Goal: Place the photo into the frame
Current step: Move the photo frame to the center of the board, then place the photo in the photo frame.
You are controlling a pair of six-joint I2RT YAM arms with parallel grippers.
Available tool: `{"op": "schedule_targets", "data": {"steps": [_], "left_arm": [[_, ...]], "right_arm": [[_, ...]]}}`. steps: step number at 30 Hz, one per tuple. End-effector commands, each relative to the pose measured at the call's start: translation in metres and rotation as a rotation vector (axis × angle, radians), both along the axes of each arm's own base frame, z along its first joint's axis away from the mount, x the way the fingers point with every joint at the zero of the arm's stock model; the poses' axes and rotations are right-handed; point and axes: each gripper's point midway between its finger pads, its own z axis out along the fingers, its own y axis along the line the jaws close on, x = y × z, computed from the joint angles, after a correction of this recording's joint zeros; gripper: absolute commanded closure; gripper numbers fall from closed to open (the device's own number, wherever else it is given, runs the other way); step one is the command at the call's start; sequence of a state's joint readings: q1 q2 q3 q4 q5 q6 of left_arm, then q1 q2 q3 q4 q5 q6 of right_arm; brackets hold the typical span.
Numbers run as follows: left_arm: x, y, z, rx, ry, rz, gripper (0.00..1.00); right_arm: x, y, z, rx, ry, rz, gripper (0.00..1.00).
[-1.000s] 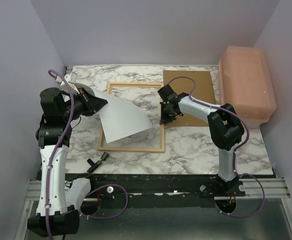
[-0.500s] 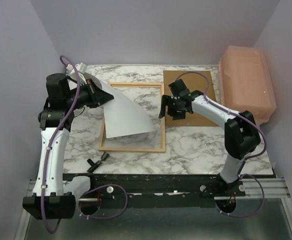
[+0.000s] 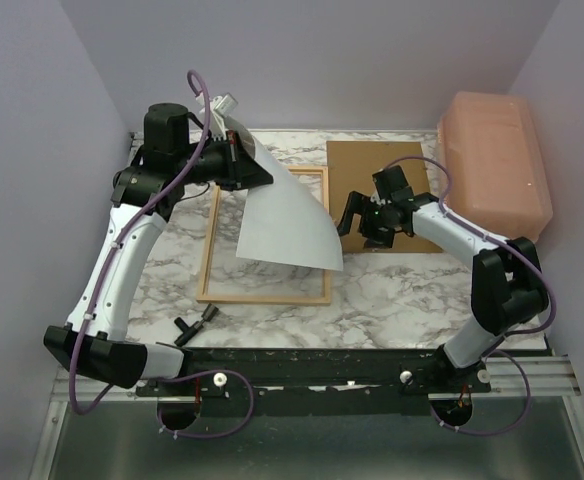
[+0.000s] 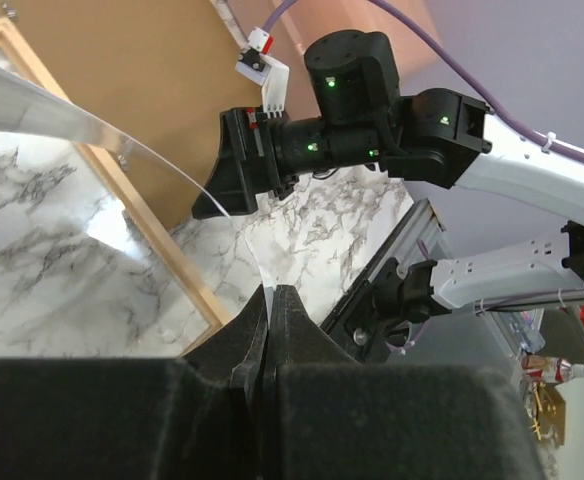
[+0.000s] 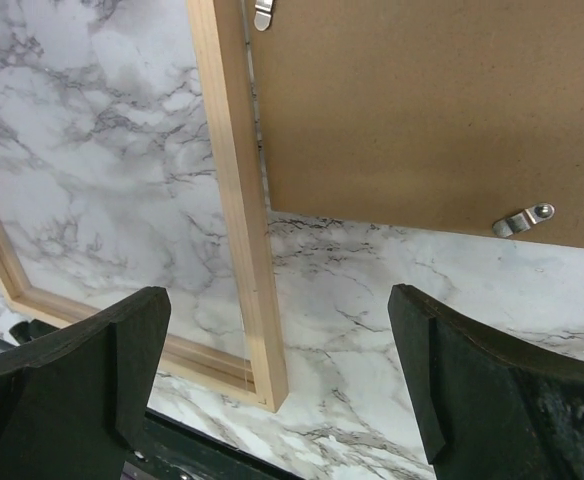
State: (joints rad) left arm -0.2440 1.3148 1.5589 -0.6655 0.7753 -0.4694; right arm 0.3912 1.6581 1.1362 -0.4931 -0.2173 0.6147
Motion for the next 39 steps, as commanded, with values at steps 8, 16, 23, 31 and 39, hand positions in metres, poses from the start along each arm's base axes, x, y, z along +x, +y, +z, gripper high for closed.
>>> {"op": "schedule_targets", "data": {"steps": [8,16,23,31,39], "left_arm": [[0.000,-0.004,-0.042,0.077,-0.004,-0.025,1.00],[0.011,0.032,-0.165,0.221,0.247,0.119,1.00],[0.018,0.064,-0.216,0.324,0.371,0.205,1.00],[0.032,0.097,-0.223,0.405,0.387,0.324,1.00],[0.047,0.103,-0.229,0.419,0.391,0.342,1.00]], "right_arm": [[0.005,-0.009,0.008,0.069,-0.027,-0.038,0.00],[0.004,-0.013,-0.003,0.055,-0.001,-0.049,0.00],[0.001,-0.012,-0.009,0.065,0.011,-0.045,0.00],[0.000,-0.013,-0.012,0.059,0.018,-0.045,0.00],[-0.001,-0.013,-0.015,0.056,0.026,-0.042,0.00]]}}
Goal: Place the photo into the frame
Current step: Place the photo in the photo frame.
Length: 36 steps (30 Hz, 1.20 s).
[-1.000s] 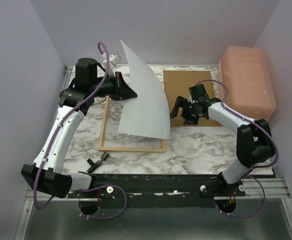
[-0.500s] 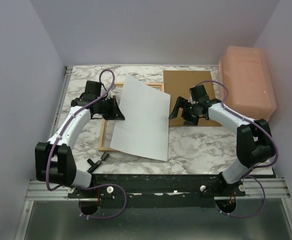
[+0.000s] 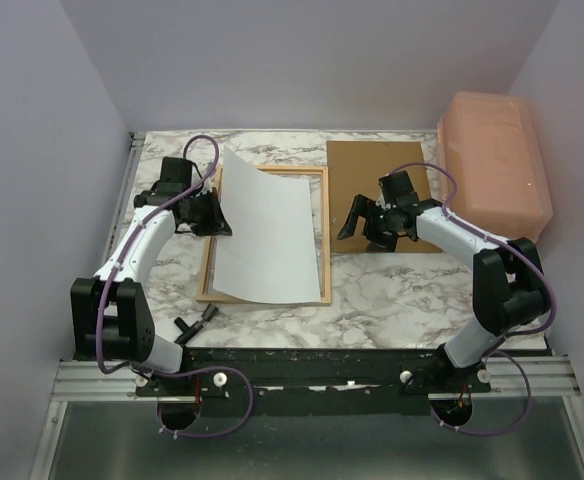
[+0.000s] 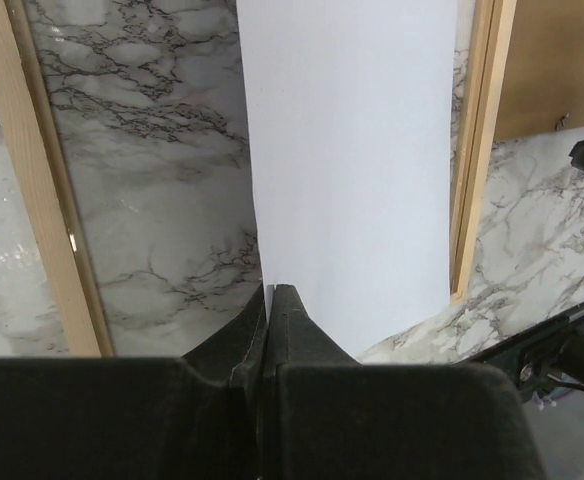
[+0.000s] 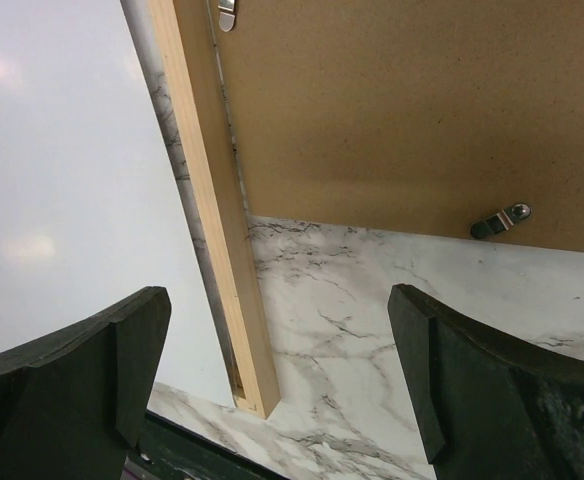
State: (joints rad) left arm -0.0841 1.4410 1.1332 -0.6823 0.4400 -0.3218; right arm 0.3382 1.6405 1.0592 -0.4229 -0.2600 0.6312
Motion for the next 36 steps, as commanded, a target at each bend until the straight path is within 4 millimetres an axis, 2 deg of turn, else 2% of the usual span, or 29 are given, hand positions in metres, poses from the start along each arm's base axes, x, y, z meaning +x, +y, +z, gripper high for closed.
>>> {"op": "schedule_targets", "data": {"steps": [1,9,20,36], "left_arm": [[0.018,0.005,-0.001,0.041,-0.023,-0.006,1.00],[0.028,0.008,-0.007,0.070,-0.027,-0.029,1.00],[0.046,0.004,0.001,0.066,-0.054,-0.064,1.00],[0.044,-0.020,-0.015,0.036,-0.032,-0.106,1.00]], "right_arm": [[-0.001,0.000,-0.005,0.011,0.016,0.002,0.00],[-0.002,0.000,-0.006,0.013,0.020,0.005,0.00],[-0.004,0.003,-0.009,0.031,0.034,0.020,0.00],[-0.006,0.012,-0.011,0.079,0.052,0.031,0.00]]}}
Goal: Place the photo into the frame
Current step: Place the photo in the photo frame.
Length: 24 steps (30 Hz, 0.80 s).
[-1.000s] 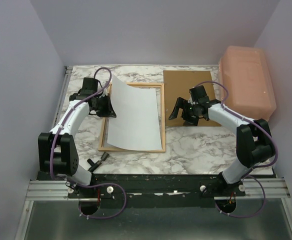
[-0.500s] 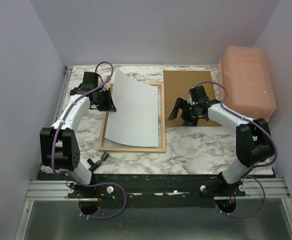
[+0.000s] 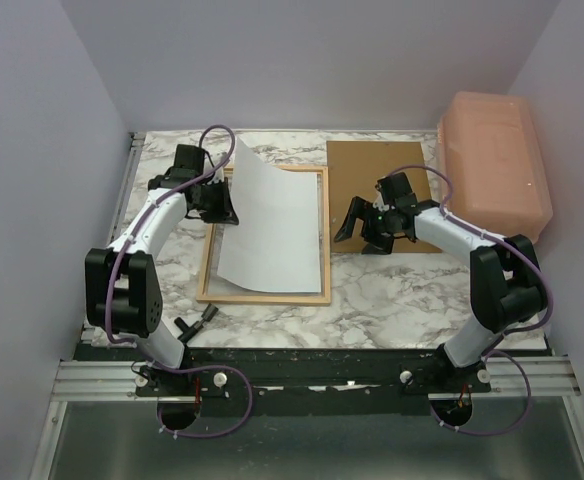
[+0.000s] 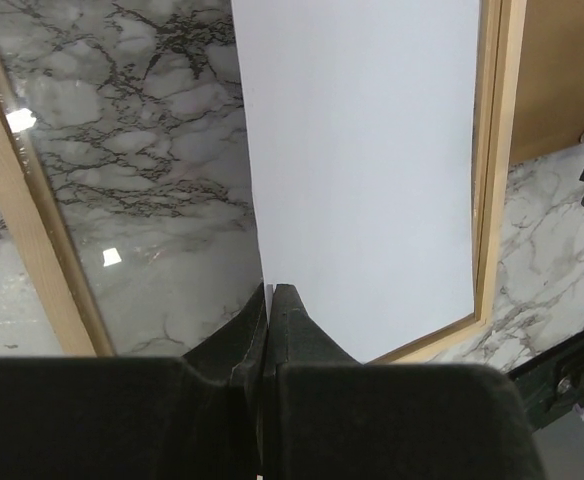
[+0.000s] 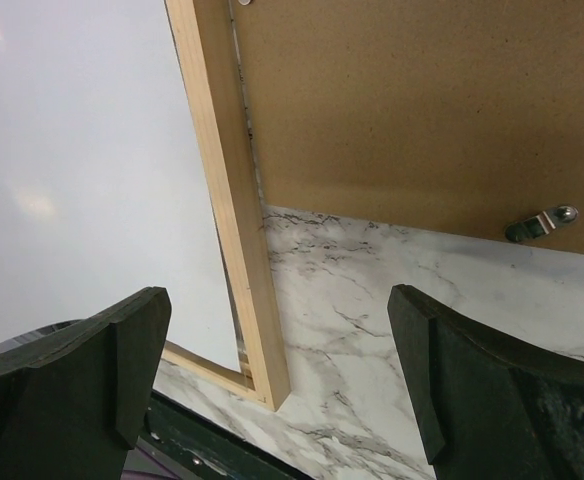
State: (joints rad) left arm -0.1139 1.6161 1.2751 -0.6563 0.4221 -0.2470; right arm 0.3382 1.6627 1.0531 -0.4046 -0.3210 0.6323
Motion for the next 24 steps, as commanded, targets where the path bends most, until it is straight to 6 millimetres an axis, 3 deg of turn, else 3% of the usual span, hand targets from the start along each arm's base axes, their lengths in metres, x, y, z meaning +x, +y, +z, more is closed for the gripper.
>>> {"op": "schedule_targets", "data": {"steps": [1,15,17,24], "left_arm": [[0.003,-0.013,-0.005,-0.015,-0.002,-0.032,1.00],[0.004,-0.018,-0.013,0.041,0.001,-0.053,1.00],[0.004,-0.016,-0.012,0.056,-0.004,-0.047,0.93],[0.006,0.000,-0.001,0.168,-0.032,-0.005,0.43]], "right_arm": [[-0.002,0.004,-0.007,0.039,0.026,0.001,0.00],[-0.007,0.008,-0.013,0.069,0.052,0.008,0.00],[-0.008,0.009,-0.014,0.076,0.053,0.013,0.00],[-0.007,0.012,-0.017,0.081,0.073,0.013,0.00]]}}
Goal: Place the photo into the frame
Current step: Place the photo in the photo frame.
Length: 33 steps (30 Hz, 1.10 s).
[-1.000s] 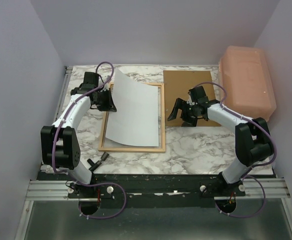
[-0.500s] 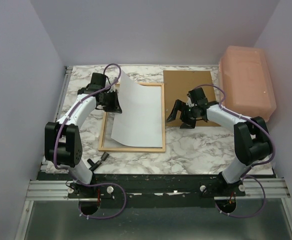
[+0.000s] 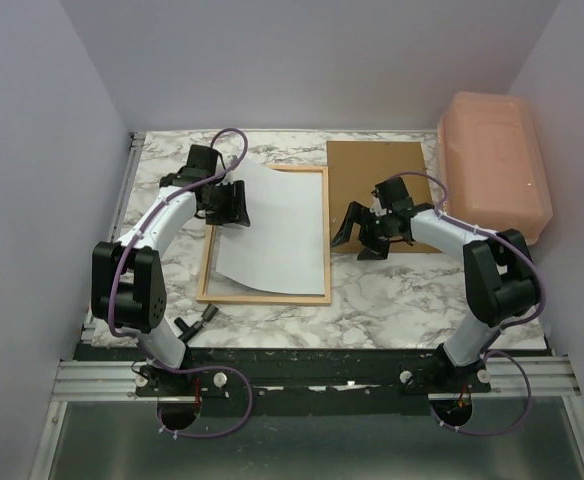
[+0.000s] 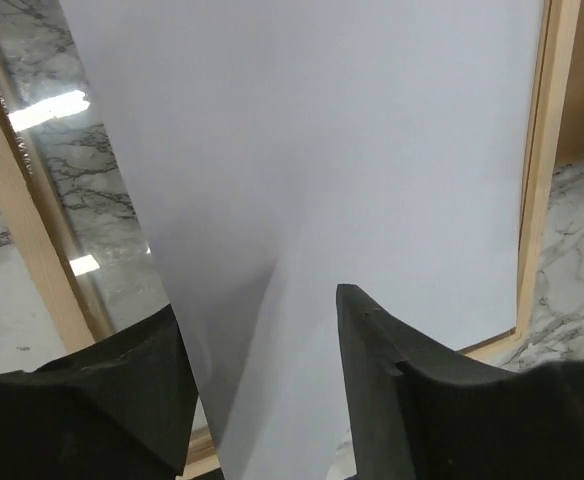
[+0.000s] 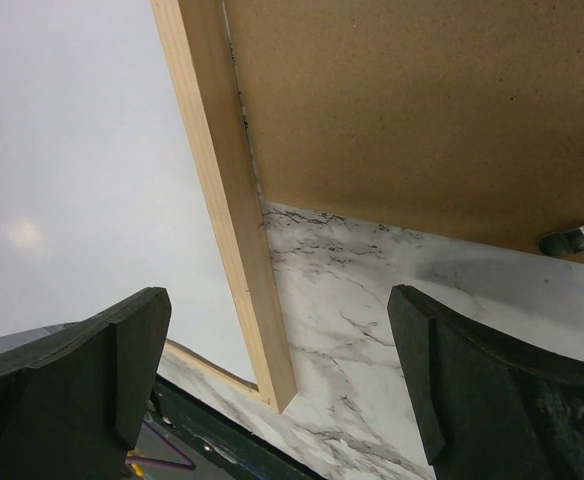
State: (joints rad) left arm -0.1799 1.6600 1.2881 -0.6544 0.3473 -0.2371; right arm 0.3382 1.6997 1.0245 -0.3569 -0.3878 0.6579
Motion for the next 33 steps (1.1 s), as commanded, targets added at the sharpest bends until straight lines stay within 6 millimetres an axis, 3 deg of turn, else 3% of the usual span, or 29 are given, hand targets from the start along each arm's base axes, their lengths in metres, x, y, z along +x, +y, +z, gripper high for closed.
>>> {"op": "schedule_targets", "data": {"steps": [1,6,19,23,29,33], "left_arm": [[0.006,0.015,0.016,0.112,-0.055,0.032,0.37],[0.005,0.026,0.023,0.188,-0.082,0.064,0.21],[0.003,0.063,0.066,0.408,-0.209,0.212,0.17],[-0.003,0.059,0.084,0.363,-0.267,0.227,0.17],[-0.023,0.025,0.109,0.143,-0.337,0.139,0.17],[-0.037,0.010,0.115,0.038,-0.341,0.110,0.17]], "right_arm": [[0.000,0.003,-0.004,0.027,0.026,0.000,0.00],[0.000,0.004,-0.005,0.033,0.032,0.004,0.00],[-0.008,0.015,-0.011,0.070,0.065,0.019,0.02],[-0.013,0.024,-0.014,0.080,0.078,0.035,0.04],[-0.024,0.038,-0.020,0.070,0.100,0.073,0.07],[-0.041,0.045,-0.026,0.020,0.121,0.114,0.10]]}}
